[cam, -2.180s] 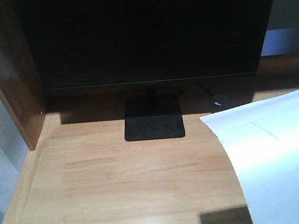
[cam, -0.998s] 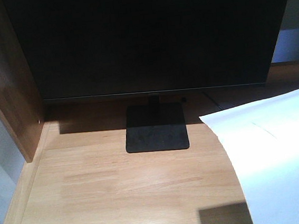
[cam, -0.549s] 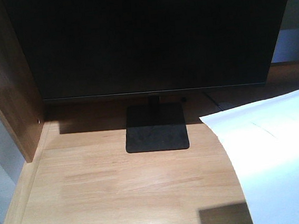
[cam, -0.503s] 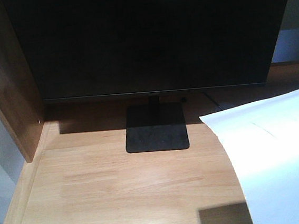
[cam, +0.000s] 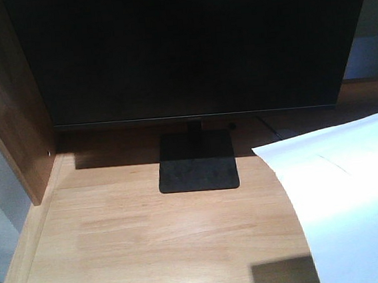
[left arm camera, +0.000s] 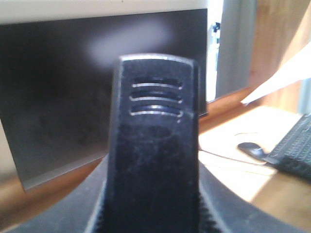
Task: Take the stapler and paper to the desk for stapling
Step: 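Lower the black stapler in the left gripper onto the desk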
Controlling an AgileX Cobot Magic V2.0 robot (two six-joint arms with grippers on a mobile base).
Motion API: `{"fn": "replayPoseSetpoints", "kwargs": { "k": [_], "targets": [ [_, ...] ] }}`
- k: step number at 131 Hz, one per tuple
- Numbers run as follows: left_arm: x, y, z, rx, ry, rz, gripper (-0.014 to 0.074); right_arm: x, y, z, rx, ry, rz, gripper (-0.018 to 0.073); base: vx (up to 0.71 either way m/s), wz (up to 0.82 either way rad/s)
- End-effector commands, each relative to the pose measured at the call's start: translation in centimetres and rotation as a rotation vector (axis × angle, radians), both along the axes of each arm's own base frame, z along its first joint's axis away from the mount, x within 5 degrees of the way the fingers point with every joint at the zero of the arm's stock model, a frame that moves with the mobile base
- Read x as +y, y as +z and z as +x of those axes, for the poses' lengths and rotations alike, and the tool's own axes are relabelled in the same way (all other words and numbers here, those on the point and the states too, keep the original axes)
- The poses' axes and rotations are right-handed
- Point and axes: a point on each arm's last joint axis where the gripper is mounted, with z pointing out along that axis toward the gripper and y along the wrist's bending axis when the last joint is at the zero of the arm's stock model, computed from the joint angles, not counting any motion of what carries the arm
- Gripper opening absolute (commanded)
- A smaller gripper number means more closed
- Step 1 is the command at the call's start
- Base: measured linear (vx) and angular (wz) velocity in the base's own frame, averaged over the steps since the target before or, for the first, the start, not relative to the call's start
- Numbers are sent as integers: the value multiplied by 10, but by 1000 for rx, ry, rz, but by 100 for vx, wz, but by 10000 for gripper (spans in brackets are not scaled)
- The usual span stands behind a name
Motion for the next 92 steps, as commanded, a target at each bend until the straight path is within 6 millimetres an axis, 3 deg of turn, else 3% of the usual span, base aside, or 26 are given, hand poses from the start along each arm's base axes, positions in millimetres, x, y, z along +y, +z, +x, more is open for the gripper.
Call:
{"fn": "replayPoseSetpoints", "kwargs": {
  "k": [1, 43, 92],
  "targets": [
    [-13, 19, 20, -69, -20, -70, -6, -1, 12, -3, -68, -4, 12, -6, 0, 0],
    [-60, 1, 90, -8, -106, 91, -6, -1, 12, -3, -68, -4, 12, -6, 0, 0],
    [-97, -36, 137, 42, -260, 268, -6, -1, 12, -3, -68, -4, 12, -6, 0, 0]
  ]
}}
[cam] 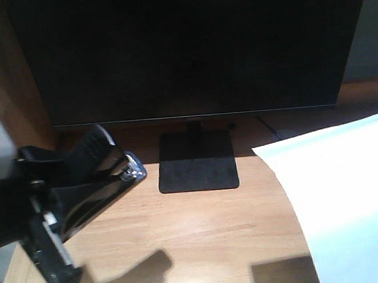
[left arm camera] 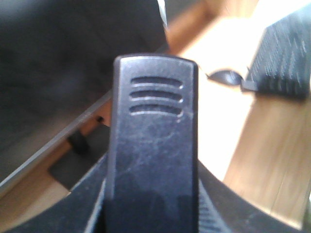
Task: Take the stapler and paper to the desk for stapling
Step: 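Lower the black stapler in the left gripper onto the desk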
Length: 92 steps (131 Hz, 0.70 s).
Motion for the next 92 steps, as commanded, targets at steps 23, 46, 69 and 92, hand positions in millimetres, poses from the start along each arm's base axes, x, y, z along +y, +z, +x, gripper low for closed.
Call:
{"fn": "replayPoseSetpoints", "kwargs": {
  "k": [23, 46, 69, 92],
  "targets": [
    [-10, -10, 23, 0, -142, 22, -6, -1, 12, -3, -68, -4, 12, -6, 0, 0],
    [-6, -25, 38, 1, -241, 56, -6, -1, 12, -3, -69, -4, 13, -6, 0, 0],
    [0, -43, 57, 11, -309, 61, -6, -1, 12, -3, -69, -4, 13, -6, 0, 0],
    [-1, -63, 70, 28, -388, 84, -6, -1, 12, -3, -69, -4, 13, -6, 0, 0]
  ]
}}
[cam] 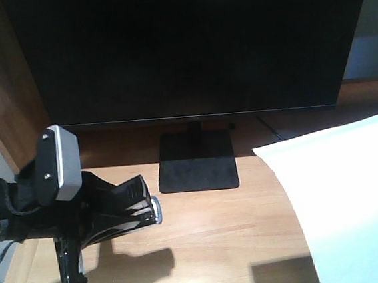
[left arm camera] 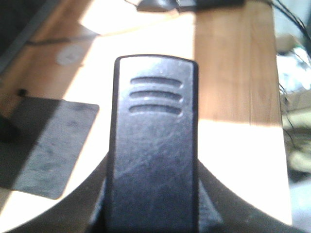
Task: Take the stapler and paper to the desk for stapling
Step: 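Lower the black stapler in the left gripper onto the desk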
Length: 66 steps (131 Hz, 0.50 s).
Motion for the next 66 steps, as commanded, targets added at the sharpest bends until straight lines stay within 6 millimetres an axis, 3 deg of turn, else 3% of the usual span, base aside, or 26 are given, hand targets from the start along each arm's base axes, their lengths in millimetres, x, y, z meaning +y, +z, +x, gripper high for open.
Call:
{"fn": "replayPoseSetpoints", "kwargs": {
  "k": [1, 66],
  "targets": [
    [-5, 11, 6, -34, -45, -91, -6, -1, 12, -3, -69, -4, 13, -6, 0, 0],
    [-25, -49, 35, 148, -156, -53, -6, -1, 12, -3, -69, -4, 13, -6, 0, 0]
  ]
}}
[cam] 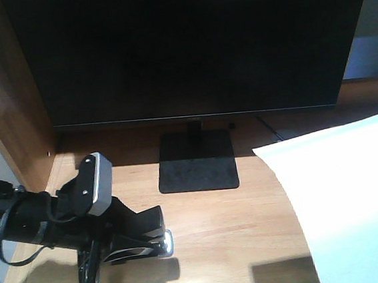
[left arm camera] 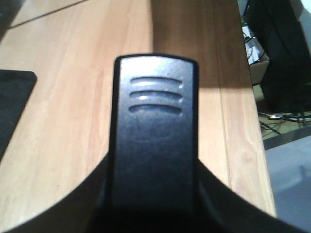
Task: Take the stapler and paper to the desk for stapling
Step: 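Lower the black stapler in the left gripper onto the desk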
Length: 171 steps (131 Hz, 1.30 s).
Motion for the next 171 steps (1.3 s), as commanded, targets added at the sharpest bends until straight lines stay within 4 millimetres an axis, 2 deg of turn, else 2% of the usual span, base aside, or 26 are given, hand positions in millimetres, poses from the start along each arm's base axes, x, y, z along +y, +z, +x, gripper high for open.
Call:
{"fn": "replayPoseSetpoints", "kwargs": {
  "k": [1, 41, 83, 140, 157, 171],
  "targets": [
    [-13, 13, 7, -10, -15, -100, -6, -1, 12, -3, -69, -4, 12, -6, 0, 0],
    [-40, -24, 28, 72, -109, -41, -6, -1, 12, -3, -69, -4, 12, -6, 0, 0],
    [-47, -58, 40, 130, -97, 19, -6, -1, 12, -3, -68, -4, 12, -6, 0, 0],
    [-47, -63, 41, 133, -85, 32, 29, -1, 12, -3, -68, -4, 12, -6, 0, 0],
    [-47, -63, 41, 132, -83, 33, 104, -1, 12, -3, -68, -4, 12, -6, 0, 0],
    [-47, -63, 41, 139, -85, 30, 210, -1, 12, -3, -68, -4, 12, -6, 0, 0]
  ]
}}
